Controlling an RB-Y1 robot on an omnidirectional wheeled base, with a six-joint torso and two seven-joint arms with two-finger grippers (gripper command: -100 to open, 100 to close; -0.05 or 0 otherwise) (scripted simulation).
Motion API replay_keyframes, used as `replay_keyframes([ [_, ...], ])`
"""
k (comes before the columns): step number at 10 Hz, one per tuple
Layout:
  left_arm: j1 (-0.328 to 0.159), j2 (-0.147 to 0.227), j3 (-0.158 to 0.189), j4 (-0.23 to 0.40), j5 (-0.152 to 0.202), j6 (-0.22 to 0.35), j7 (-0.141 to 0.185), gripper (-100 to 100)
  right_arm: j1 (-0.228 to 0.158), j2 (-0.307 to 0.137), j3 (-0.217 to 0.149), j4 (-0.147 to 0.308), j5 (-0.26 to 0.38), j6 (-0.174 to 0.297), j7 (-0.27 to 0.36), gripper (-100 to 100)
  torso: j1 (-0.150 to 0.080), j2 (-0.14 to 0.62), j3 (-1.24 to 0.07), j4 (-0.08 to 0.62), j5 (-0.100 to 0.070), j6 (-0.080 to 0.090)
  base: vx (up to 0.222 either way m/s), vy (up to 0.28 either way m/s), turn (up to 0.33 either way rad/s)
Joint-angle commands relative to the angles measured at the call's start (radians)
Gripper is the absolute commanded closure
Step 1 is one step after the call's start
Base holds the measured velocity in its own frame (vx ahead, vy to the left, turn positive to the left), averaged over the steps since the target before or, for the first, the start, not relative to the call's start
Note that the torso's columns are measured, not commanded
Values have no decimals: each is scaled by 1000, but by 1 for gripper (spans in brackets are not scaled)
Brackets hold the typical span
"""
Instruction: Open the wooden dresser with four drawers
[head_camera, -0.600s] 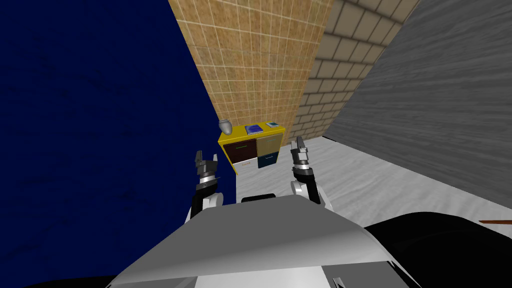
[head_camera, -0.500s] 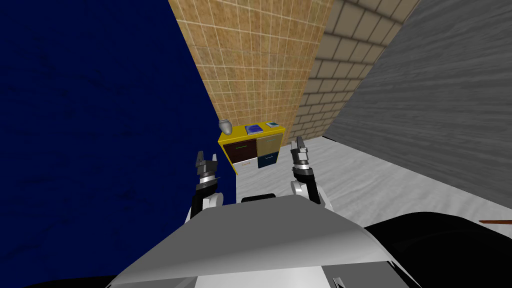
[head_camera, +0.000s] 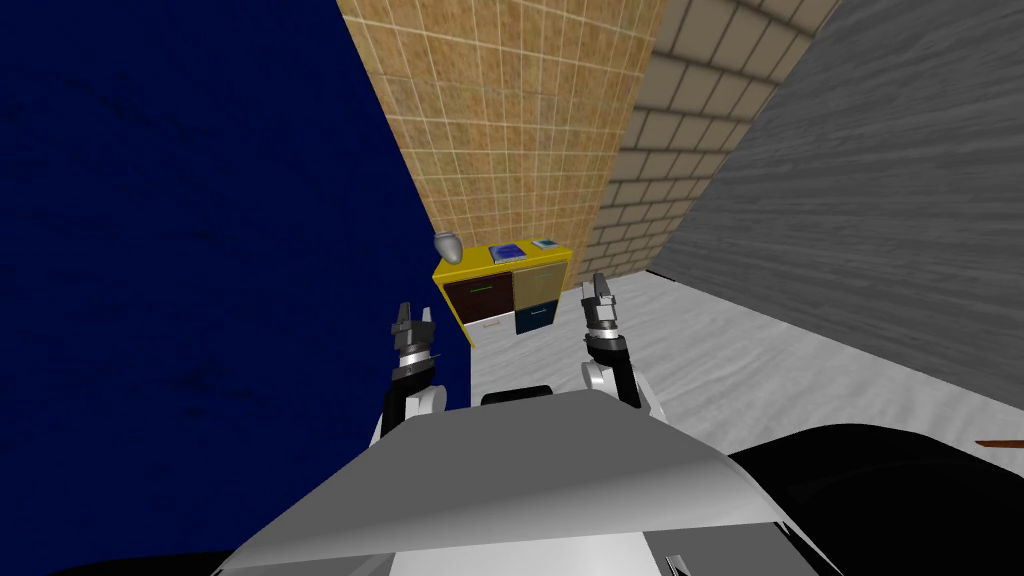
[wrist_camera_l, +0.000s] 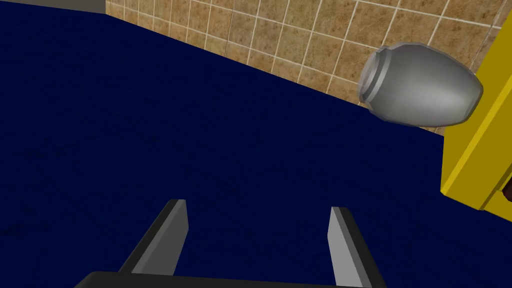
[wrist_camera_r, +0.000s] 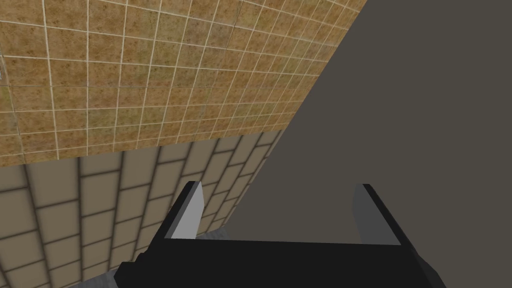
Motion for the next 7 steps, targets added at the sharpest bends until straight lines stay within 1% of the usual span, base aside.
replay_keyframes([
  [1, 0, 0, 0, 0, 0, 0, 0, 0, 0, 0, 0, 0, 0, 0, 0, 0, 0, 74, -147, 74, 0, 0, 0, 0, 0],
  [3, 0, 0, 0, 0, 0, 0, 0, 0, 0, 0, 0, 0, 0, 0, 0, 0, 0, 222, -443, 221, 0, 0, 0, 0, 0],
  [4, -2, 43, 1, 6, 0, 0, 0, -100, 0, 0, 0, 0, 0, 0, 0, 0, 0, 295, -590, 295, 0, 0, 16, -2, 1],
  [5, -4, 72, 1, 12, 0, 0, 0, -100, 0, 0, 0, 0, 0, 0, 0, 0, 0, 329, -660, 328, 0, 0, 34, -6, 1],
  [7, -9, 120, 4, 31, 0, 0, -1, -100, 0, 0, 0, 0, 0, 0, 0, 0, -1, 339, -684, 340, 0, 0, 53, -17, 2],
])
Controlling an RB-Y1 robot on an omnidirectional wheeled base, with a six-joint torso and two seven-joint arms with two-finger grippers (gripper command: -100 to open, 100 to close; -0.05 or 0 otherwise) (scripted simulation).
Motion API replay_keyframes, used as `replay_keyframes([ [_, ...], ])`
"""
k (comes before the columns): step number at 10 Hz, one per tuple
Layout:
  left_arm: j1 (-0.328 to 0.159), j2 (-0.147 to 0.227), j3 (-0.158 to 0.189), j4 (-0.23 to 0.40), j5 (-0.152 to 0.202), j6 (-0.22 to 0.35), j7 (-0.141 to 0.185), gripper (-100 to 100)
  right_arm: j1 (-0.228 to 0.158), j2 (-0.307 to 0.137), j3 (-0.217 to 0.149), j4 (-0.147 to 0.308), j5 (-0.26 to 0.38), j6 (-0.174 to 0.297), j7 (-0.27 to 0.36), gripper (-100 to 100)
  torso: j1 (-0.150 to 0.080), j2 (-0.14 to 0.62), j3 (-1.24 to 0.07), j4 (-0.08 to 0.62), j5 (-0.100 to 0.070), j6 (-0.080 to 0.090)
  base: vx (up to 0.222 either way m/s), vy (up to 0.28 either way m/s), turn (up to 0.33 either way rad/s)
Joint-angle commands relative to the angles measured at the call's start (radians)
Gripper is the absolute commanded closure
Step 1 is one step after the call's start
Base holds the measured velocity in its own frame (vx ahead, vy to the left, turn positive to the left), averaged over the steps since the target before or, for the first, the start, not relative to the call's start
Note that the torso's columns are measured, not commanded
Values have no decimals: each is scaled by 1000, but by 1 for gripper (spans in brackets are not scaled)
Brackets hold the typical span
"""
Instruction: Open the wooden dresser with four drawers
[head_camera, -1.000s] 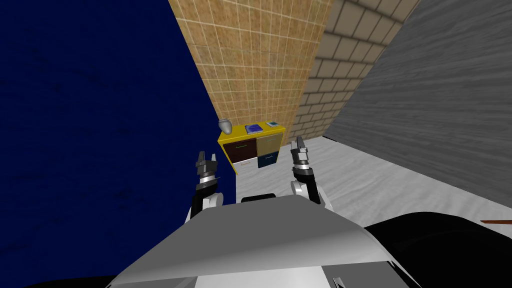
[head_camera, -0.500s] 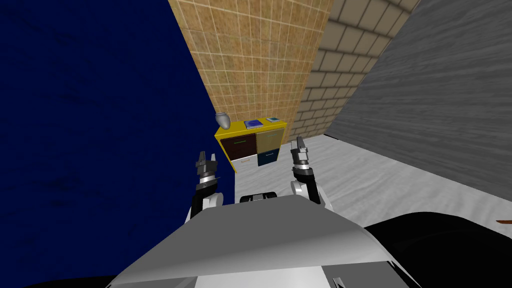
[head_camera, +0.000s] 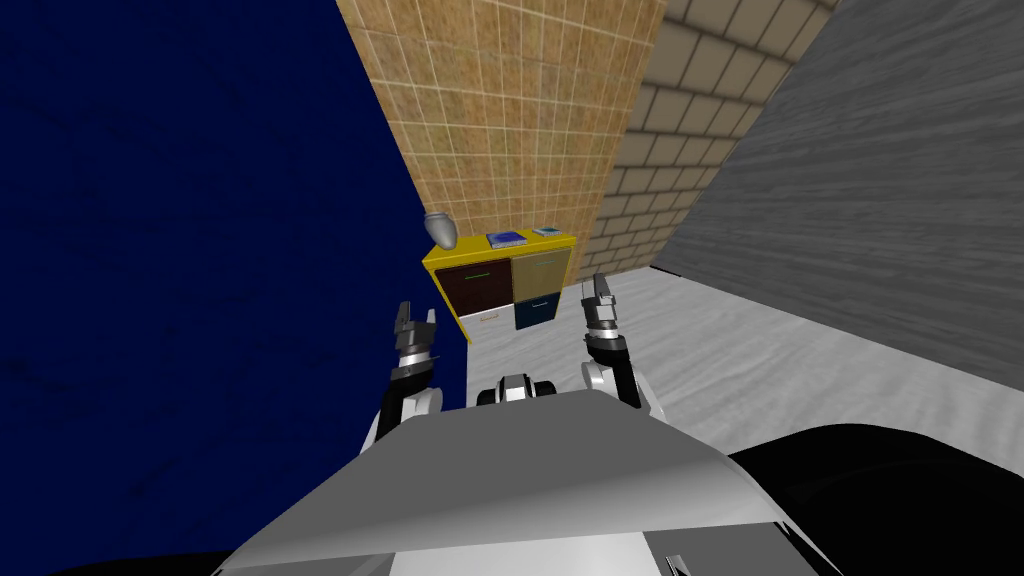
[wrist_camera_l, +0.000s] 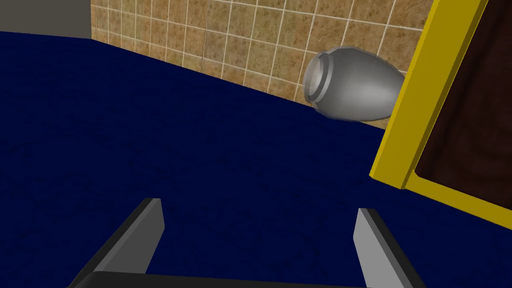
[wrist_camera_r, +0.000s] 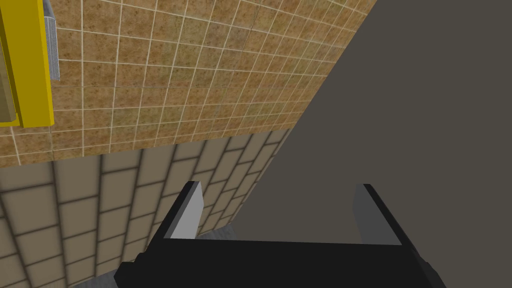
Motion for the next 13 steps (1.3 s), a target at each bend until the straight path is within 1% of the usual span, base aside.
replay_keyframes([
  [1, -9, 59, 4, 27, 1, 0, 0, -100, 0, 0, 0, 0, 0, 0, 0, 0, 0, 1, -1, 1, 0, 0, 78, -19, 1],
  [2, -17, 84, 7, 54, 1, 1, -1, -100, 0, 0, 0, 0, 0, 0, 0, 0, 0, 1, -1, 1, 0, 0, 113, -29, 3],
  [5, -30, 103, 13, 99, 2, 0, -3, -100, 0, 0, 0, 0, 0, 0, 0, 0, 1, 2, -1, 1, 0, 0, 129, -26, 3],
  [6, -39, 108, 16, 129, 3, 0, -4, -100, 0, 0, 0, 0, 0, 0, 0, 0, 1, 3, 0, 2, 0, 0, 154, -26, 3],
  [8, -48, 110, 20, 158, 3, 0, -5, -100, 0, 0, 0, 0, 0, 0, 0, 0, 0, 3, 0, 2, 0, 0, 130, -35, 3],
  [11, -68, 104, 28, 224, 5, -2, -7, -100, 0, 0, 0, 0, 0, 0, 0, 0, 1, 1, -1, 1, 0, 0, 152, -28, 3],
  [13, -81, 109, 34, 265, 6, -3, -8, -100, 0, 0, 0, 0, 0, 0, 0, 0, 0, 2, -1, 1, 0, 0, 156, -50, 5],
])
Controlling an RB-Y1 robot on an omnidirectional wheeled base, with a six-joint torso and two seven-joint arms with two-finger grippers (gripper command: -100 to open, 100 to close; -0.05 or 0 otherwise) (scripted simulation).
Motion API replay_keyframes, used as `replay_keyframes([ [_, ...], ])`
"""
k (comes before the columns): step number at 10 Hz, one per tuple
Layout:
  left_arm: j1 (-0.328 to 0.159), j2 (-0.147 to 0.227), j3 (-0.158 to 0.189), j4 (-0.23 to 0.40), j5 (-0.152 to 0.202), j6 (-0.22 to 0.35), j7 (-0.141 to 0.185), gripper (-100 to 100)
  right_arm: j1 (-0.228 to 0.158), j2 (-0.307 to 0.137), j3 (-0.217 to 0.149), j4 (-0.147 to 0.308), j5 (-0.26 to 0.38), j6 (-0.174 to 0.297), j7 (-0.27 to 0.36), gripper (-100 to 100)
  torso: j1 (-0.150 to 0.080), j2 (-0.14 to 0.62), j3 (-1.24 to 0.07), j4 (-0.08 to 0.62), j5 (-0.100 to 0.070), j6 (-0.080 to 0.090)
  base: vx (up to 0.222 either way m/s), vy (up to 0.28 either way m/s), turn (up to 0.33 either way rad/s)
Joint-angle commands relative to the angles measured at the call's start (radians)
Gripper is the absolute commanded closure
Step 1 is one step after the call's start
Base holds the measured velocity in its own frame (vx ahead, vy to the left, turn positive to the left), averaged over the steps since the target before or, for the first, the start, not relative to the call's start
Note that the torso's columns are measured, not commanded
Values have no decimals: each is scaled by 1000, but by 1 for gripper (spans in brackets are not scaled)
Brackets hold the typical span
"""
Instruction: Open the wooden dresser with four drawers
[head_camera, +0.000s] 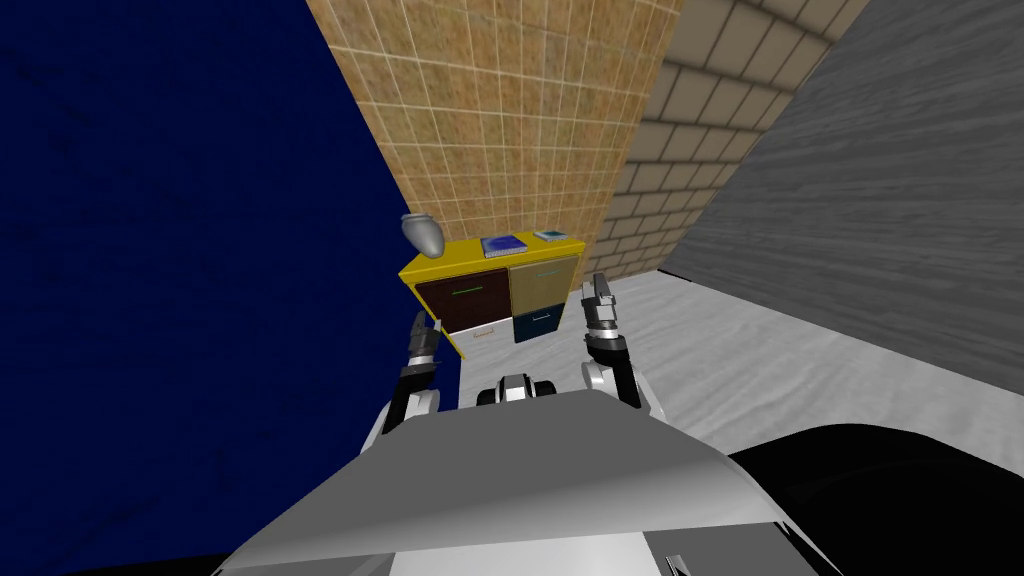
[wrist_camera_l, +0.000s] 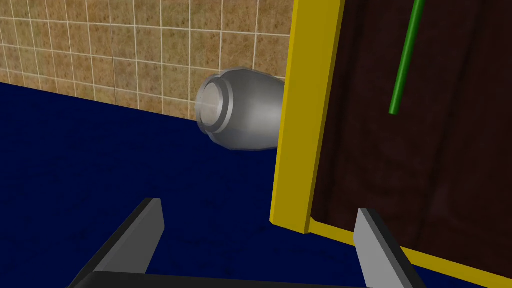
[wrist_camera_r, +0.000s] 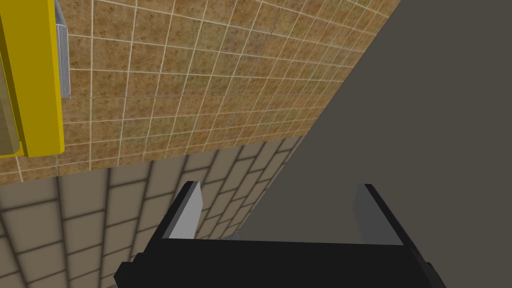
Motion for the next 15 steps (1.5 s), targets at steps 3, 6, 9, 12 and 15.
replay_keyframes([
  [3, -30, 2, 11, 92, 1, -2, -5, -100, 0, 0, 0, 0, 0, 0, 0, 0, 0, 1, 1, 0, 0, 0, 164, -48, 4],
  [6, -46, -7, 18, 142, 3, -5, -6, -100, 0, 0, 0, 0, 0, 0, 0, 0, 2, 3, 2, 1, 1, 0, 136, -25, 2],
  [9, -61, -49, 26, 190, 5, -8, -7, -100, 0, 0, 0, 0, 0, 0, 0, 0, 0, -1, 0, 0, 0, 0, 167, -36, 4],
  [12, -69, -119, 29, 213, 6, -9, -8, -100, 0, 0, 0, 0, 0, 0, 0, 0, 2, 5, 3, 1, 1, 0, 88, -20, 1],
  [15, -72, -195, 31, 224, 7, -10, -8, -100, 0, 0, 0, 0, 0, 0, 0, 0, 1, 2, 1, 1, 0, 0, 35, -13, 1],
])
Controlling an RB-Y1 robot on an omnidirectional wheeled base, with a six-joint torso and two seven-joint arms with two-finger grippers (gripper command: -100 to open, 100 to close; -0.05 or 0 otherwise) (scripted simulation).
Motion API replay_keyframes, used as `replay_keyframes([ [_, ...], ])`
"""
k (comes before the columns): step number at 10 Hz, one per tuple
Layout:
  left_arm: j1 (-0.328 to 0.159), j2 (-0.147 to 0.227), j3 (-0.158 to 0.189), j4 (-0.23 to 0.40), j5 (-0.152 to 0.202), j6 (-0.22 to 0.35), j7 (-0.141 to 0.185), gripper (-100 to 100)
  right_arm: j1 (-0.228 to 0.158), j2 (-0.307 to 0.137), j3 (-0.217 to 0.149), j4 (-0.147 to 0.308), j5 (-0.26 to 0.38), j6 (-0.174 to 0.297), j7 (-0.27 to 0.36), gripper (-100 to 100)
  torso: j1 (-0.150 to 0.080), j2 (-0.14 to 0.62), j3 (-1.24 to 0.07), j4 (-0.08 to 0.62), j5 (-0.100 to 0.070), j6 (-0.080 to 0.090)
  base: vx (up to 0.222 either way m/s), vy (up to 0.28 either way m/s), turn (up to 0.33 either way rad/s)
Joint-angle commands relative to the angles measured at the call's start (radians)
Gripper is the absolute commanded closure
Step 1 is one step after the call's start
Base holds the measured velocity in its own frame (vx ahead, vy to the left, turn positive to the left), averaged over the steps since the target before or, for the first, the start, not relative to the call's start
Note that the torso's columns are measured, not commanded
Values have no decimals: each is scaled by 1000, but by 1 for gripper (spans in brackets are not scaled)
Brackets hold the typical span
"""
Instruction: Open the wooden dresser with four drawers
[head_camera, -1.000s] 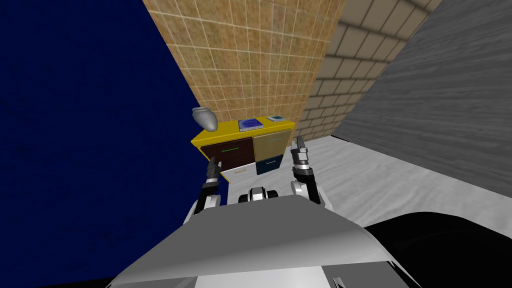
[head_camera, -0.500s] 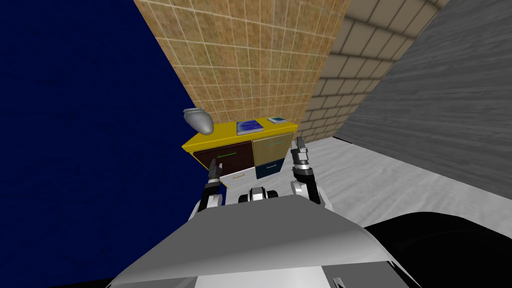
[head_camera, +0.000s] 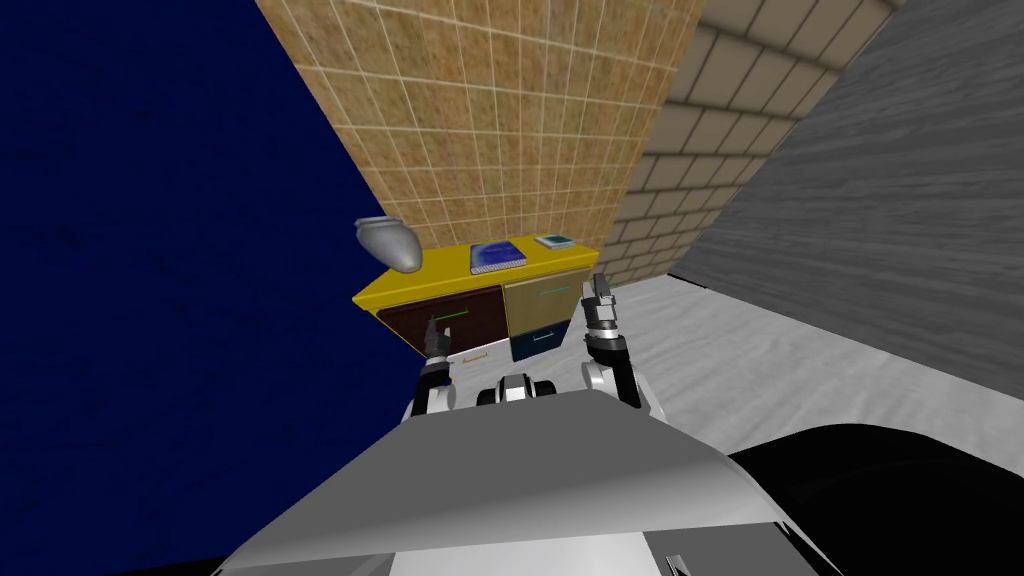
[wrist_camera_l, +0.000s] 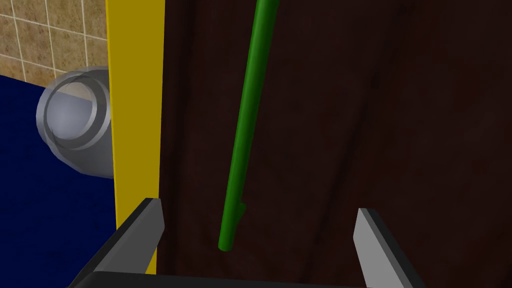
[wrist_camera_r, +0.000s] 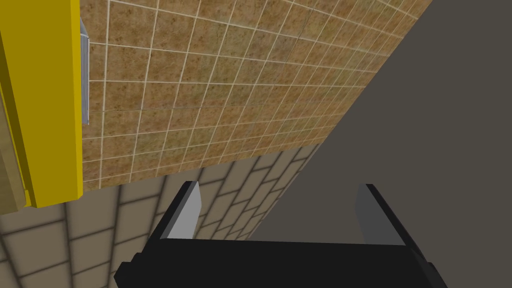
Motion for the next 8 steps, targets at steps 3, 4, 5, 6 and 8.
replay_keyframes([
  [3, -48, -19, 58, 45, 6, 2, -10, -100, -1, 0, 0, 0, 0, 0, 0, 0, 0, 3, 2, 1, 0, 1, -52, 1, -172],
  [4, -89, -14, 99, 77, 10, 6, -21, -100, 0, 0, 0, 0, 0, 0, 0, 0, 1, 3, 2, 1, 0, -1, -110, 26, -260],
  [5, -97, -14, 116, 85, 10, 6, -21, -100, -1, 0, 0, 0, 0, 0, 0, 0, 2, 2, 1, 0, 1, 0, -99, 23, -140],
  [6, -138, -10, 153, 125, 15, 11, -31, -100, 0, 0, 0, 0, 0, 0, 0, 0, 1, -1, 0, 0, 0, -1, -119, -1, -279],
  [8, -182, -5, 206, 160, 20, 15, -42, -100, 0, 0, 0, 0, 0, 0, 0, 0, -1, -2, -1, -1, 0, -1, -94, -4, -192],
])
